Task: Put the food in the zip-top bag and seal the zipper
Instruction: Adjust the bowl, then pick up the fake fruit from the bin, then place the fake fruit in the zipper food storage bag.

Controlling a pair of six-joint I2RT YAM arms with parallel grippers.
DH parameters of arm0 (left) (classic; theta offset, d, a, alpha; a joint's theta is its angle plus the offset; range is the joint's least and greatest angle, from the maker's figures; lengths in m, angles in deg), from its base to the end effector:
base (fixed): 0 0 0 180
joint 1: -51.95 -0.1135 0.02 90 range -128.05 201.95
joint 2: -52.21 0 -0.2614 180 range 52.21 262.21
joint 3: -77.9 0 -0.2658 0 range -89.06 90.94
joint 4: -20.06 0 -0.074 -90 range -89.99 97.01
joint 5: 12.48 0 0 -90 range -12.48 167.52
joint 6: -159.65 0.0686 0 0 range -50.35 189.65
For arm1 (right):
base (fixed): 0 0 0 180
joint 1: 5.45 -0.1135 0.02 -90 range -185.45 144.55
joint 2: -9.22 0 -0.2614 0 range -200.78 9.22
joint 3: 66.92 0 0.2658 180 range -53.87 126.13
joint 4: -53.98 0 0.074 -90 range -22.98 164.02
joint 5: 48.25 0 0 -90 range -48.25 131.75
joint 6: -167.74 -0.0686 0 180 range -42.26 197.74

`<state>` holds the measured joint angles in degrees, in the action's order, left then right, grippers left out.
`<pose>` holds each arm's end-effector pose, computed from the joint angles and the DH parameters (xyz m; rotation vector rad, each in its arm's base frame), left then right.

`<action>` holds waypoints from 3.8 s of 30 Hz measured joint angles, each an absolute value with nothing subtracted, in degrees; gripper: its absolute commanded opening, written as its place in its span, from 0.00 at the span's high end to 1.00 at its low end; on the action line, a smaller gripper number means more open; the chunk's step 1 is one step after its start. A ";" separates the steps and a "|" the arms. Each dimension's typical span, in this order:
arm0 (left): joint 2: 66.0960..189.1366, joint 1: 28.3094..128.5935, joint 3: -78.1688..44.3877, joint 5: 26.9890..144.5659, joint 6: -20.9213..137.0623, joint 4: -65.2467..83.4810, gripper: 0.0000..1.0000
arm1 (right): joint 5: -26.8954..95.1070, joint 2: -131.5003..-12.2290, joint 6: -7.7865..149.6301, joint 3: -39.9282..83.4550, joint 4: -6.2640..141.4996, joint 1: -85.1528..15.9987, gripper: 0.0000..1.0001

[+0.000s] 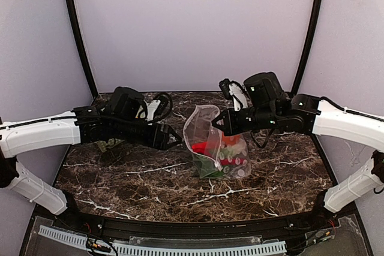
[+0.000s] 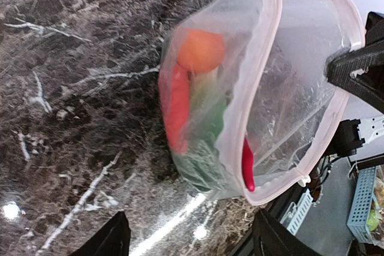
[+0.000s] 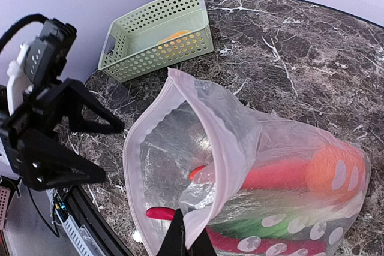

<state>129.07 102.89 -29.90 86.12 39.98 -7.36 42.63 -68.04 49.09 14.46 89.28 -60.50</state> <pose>0.2099 -0.2749 0.2711 0.5155 2.2299 -0.9497 0.2011 0.2858 0.3137 -0.5009 2.1779 0.8277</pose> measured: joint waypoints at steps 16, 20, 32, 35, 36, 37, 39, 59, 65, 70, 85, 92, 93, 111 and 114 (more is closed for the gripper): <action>131.85 65.27 -19.89 96.80 64.50 -23.60 0.13 | 40.32 -68.91 49.07 14.46 88.89 -60.50 1.00; 137.86 60.68 -19.89 98.23 65.25 -22.57 0.16 | 40.05 -68.91 48.87 14.46 88.89 -60.50 1.00; 151.91 55.61 -17.51 96.35 65.03 -18.35 0.27 | 39.59 -69.06 48.68 14.46 88.80 -60.50 1.00; 153.68 55.59 -16.24 94.49 65.46 -18.35 0.28 | 39.09 -69.79 48.68 14.46 88.26 -60.50 1.00; 154.10 55.59 -16.05 94.29 65.60 -18.35 0.28 | 38.92 -70.09 48.70 14.46 88.13 -60.50 1.00; 154.47 55.59 -15.96 94.20 65.75 -18.33 0.28 | 38.76 -70.33 48.70 14.46 88.04 -60.50 1.00; 155.19 55.59 -15.94 94.29 66.05 -18.44 0.28 | 38.65 -70.64 48.68 14.46 88.02 -60.50 1.00; 156.44 63.96 -15.96 94.18 66.25 -19.73 0.24 | 38.22 -70.66 48.09 14.46 87.19 -60.52 1.00; 156.46 63.42 -15.96 93.61 66.30 -19.86 0.31 | 38.06 -70.66 48.00 14.44 87.16 -60.52 1.00; 158.01 62.34 -15.92 96.24 66.25 -19.95 0.32 | 38.06 -70.66 47.80 14.07 86.99 -60.52 1.00; 162.16 61.86 -15.87 105.29 66.05 -19.40 0.48 | 37.60 -70.83 47.63 13.83 86.70 -60.52 1.00; 162.58 61.78 -15.81 106.92 65.40 -19.25 0.63 | 37.58 -70.83 47.61 13.83 86.66 -60.52 1.00; 162.58 61.69 -15.81 107.01 65.38 -19.23 0.64 | 37.60 -70.83 47.61 13.81 86.66 -60.52 1.00; 143.74 58.17 -25.79 98.82 59.63 -11.05 0.70 | 37.95 -70.83 47.61 13.63 86.55 -60.52 1.00; 135.43 58.19 -29.99 96.46 57.57 -9.26 0.70 | 38.20 -70.83 47.63 13.63 86.73 -60.52 1.00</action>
<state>135.43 58.19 -29.99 96.46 57.57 -9.26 38.20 -70.83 47.63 13.63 86.73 -60.52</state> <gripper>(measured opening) 0.433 0.005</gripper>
